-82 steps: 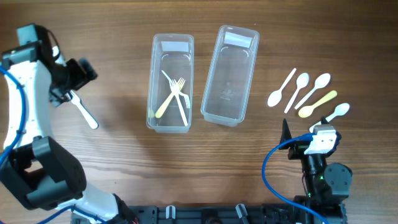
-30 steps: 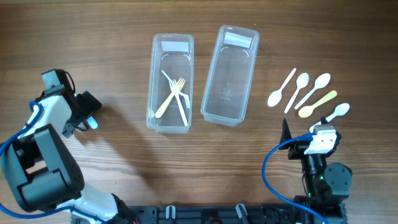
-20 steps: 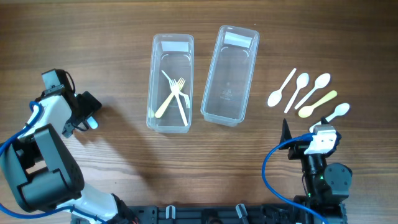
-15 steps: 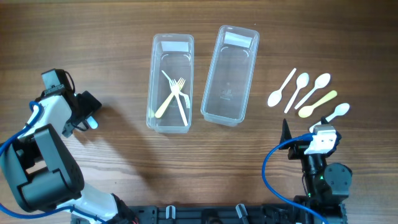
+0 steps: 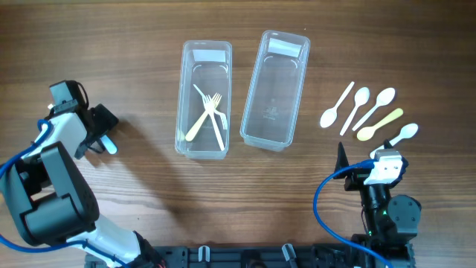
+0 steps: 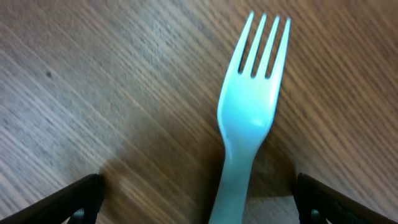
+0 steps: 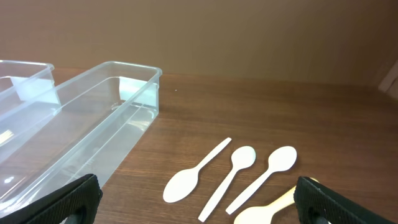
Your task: Pack container
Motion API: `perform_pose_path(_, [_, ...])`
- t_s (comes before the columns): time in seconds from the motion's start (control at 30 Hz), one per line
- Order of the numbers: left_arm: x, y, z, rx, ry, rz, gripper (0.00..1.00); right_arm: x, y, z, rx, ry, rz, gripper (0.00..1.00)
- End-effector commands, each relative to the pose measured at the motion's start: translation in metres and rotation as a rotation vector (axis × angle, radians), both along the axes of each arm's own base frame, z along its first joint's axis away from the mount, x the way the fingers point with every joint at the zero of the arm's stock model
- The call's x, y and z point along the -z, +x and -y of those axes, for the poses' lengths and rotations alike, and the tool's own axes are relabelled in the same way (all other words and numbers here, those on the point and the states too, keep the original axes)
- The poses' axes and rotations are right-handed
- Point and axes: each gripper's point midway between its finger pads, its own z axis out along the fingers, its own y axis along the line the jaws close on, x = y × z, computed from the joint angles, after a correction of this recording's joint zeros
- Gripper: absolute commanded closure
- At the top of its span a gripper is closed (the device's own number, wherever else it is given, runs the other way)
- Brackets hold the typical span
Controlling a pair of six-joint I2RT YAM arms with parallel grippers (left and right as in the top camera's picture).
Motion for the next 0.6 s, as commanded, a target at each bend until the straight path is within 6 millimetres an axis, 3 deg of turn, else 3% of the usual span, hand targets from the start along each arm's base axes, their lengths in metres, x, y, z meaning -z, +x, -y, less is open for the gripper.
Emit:
perform_pose_path(0.0, [0.028, -0.013, 0.005, 0.0, -0.046, -0.069, 0.32, 0.0, 0.0, -0.001, -0.003, -0.008, 0.007, 0.0])
perform_pose_path(0.1, [0.029, -0.011, 0.009, 0.008, -0.069, -0.059, 0.9, 0.0, 0.0, -0.001, -0.003, -0.007, 0.008, 0.0])
perform_pose_path(0.13, [0.029, -0.01, 0.012, 0.013, -0.085, -0.051, 0.96, 0.0, 0.0, -0.001, -0.003, -0.008, 0.008, 0.0])
perform_pose_path(0.27, [0.027, -0.003, 0.019, 0.029, -0.13, -0.024, 0.96, 0.0, 0.0, -0.001, -0.003, -0.007, 0.008, 0.0])
perform_pose_path(0.37, [0.007, 0.008, 0.016, 0.033, -0.118, 0.016, 0.96, 0.0, 0.0, -0.001, -0.003, -0.007, 0.007, 0.0])
perform_pose_path(0.4, [-0.02, 0.02, 0.01, 0.036, -0.095, 0.067, 0.96, 0.0, 0.0, -0.001, -0.003, -0.007, 0.007, 0.0])
perform_pose_path(0.5, [-0.076, 0.041, 0.008, 0.055, -0.072, 0.181, 0.96, 0.0, 0.0, -0.001, -0.003, -0.008, 0.008, 0.0])
perform_pose_path(0.57, [-0.125, 0.059, 0.021, 0.114, -0.117, 0.331, 0.96, 0.0, 0.0, -0.001, -0.003, -0.007, 0.007, 0.0])
